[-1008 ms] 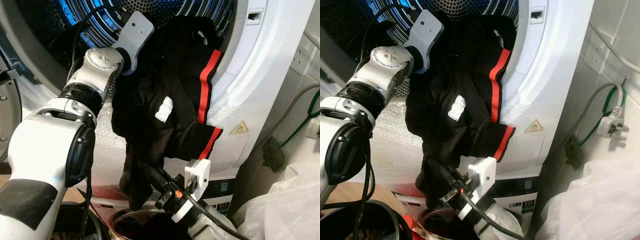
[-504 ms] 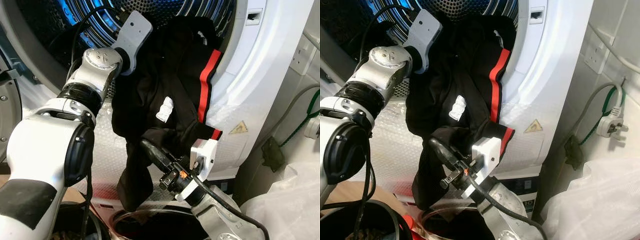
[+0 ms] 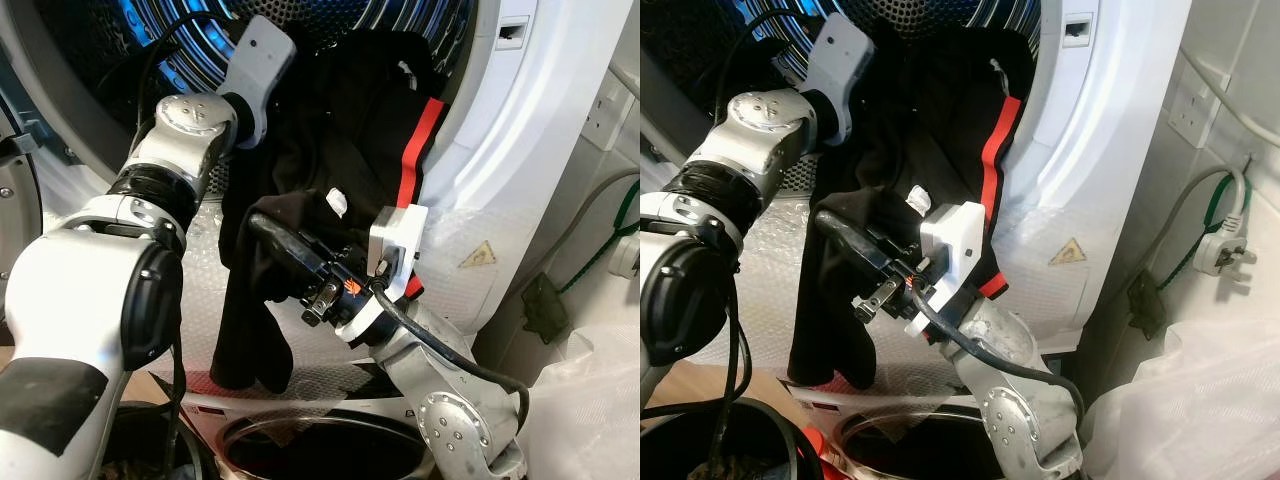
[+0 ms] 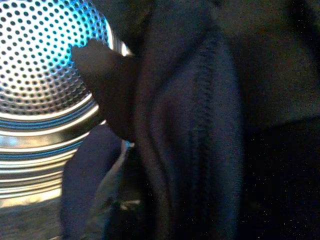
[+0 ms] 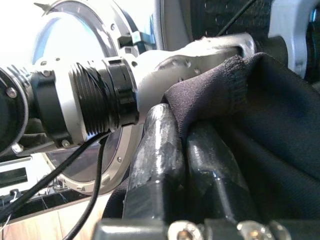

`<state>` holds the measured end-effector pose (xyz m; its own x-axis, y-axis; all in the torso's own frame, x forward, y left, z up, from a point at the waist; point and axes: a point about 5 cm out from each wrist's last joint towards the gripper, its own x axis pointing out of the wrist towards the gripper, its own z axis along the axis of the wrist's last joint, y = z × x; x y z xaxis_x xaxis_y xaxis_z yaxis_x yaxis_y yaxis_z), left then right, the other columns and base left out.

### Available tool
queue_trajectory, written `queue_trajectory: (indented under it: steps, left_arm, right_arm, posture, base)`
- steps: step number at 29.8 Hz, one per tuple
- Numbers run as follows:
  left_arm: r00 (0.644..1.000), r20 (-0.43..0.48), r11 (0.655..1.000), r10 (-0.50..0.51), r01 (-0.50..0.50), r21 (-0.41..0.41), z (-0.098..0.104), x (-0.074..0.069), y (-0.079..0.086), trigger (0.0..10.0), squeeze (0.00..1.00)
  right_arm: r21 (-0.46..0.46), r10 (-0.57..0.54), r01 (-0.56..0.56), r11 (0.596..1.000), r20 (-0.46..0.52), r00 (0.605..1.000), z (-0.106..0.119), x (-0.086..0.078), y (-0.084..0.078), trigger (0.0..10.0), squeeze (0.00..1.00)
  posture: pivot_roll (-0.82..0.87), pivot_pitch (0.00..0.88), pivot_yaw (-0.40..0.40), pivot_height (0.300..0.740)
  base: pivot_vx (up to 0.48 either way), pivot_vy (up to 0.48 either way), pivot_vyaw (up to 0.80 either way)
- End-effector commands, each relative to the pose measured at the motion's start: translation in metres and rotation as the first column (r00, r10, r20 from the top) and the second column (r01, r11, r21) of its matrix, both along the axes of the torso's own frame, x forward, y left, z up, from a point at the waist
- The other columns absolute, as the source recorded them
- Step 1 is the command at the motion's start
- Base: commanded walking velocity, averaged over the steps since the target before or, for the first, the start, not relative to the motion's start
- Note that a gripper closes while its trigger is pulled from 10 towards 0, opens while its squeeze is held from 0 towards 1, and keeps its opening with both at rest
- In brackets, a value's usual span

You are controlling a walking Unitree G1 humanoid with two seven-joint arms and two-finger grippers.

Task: Clothes washing

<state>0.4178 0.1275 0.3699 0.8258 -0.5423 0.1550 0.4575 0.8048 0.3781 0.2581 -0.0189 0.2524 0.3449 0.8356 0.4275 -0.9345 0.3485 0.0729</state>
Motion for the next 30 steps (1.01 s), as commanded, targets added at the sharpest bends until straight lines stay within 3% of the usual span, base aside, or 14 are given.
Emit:
queue_trajectory:
  steps: [1,2,4,5,7,12,16,20,23,27,29,30]
  left_arm:
    - [0.990,0.077,0.986,-0.117,0.125,-0.110,0.035,-0.010,-0.005,10.0,1.00]
    - [0.987,0.086,0.981,-0.132,0.143,-0.128,0.038,-0.011,-0.005,10.0,1.00]
    - [0.959,0.174,0.953,-0.223,0.252,-0.166,0.065,-0.022,-0.006,10.0,1.00]
    - [0.932,0.224,0.931,-0.284,0.324,-0.168,0.079,-0.030,-0.007,10.0,1.00]
    - [0.904,0.251,0.913,-0.347,0.387,-0.128,0.086,-0.036,-0.010,10.0,1.00]
    - [0.865,0.246,0.888,-0.437,0.458,-0.030,0.084,-0.040,-0.010,10.0,1.00]
    - [0.855,0.273,0.885,-0.441,0.465,-0.028,0.087,-0.043,-0.003,10.0,1.00]
    - [0.808,0.310,0.846,-0.501,0.533,-0.024,0.093,-0.049,0.004,10.0,1.00]
    - [0.771,0.320,0.820,-0.550,0.572,0.029,0.091,-0.053,0.006,10.0,1.00]
    - [0.768,0.335,0.823,-0.546,0.566,0.043,0.088,-0.054,0.011,10.0,1.00]
    - [0.780,0.321,0.838,-0.537,0.539,0.092,0.084,-0.053,0.015,10.0,1.00]
    - [0.803,0.311,0.860,-0.509,0.491,0.139,0.081,-0.052,0.021,10.0,1.00]
  right_arm:
    - [0.005,0.031,-0.031,1.000,0.011,0.999,0.004,-0.001,0.005,0.0,0.00]
    - [0.004,0.033,-0.033,0.999,0.012,0.999,0.004,0.000,0.005,0.0,0.00]
    - [-0.009,0.049,-0.049,0.999,0.021,0.999,0.005,0.001,0.008,0.0,0.00]
    - [-0.021,0.058,-0.057,0.998,0.031,0.998,0.006,0.003,0.011,0.0,0.00]
    - [-0.039,0.062,-0.060,0.997,0.052,0.997,0.009,0.008,0.016,0.0,0.00]
    - [-0.072,0.079,-0.073,0.995,0.095,0.992,0.016,0.018,0.030,0.0,0.00]
    - [-0.135,0.044,-0.023,0.991,0.162,0.986,0.020,0.030,0.035,0.0,0.00]
    - [-0.158,-0.014,0.050,0.986,0.219,0.976,0.033,0.047,0.034,0.0,0.00]
    - [-0.153,-0.072,0.113,0.982,0.251,0.965,0.042,0.058,0.031,0.0,0.00]
    - [-0.123,-0.133,0.171,0.978,0.271,0.953,0.052,0.068,0.028,0.0,0.00]
    - [-0.115,-0.161,0.200,0.973,0.280,0.946,0.057,0.072,0.027,0.0,0.00]
    - [-0.112,-0.176,0.216,0.970,0.291,0.940,0.060,0.075,0.026,0.0,0.00]
  posture:
    - [-0.29,0.000,0.108,0.740]
    - [-0.29,0.000,0.108,0.740]
    - [-0.28,0.000,0.102,0.740]
    - [-0.27,0.000,0.098,0.740]
    - [-0.26,0.000,0.095,0.740]
    - [-0.25,0.000,0.091,0.740]
    - [-0.23,0.000,0.082,0.740]
    - [-0.22,0.000,0.073,0.740]
    - [-0.21,0.000,0.069,0.740]
    - [-0.21,0.000,0.066,0.740]
    - [-0.20,0.000,0.063,0.740]
    - [-0.20,0.000,0.062,0.740]
  base:
    - [0.000,0.000,0.00]
    - [0.000,0.000,0.00]
    - [0.000,0.000,0.00]
    - [0.000,0.000,0.00]
    - [0.000,0.000,0.00]
    - [0.000,0.000,0.00]
    - [0.000,0.000,0.00]
    - [0.000,0.000,0.00]
    - [0.000,0.000,0.00]
    - [0.000,0.000,0.00]
    - [0.000,0.000,0.00]
    - [0.000,0.000,0.00]
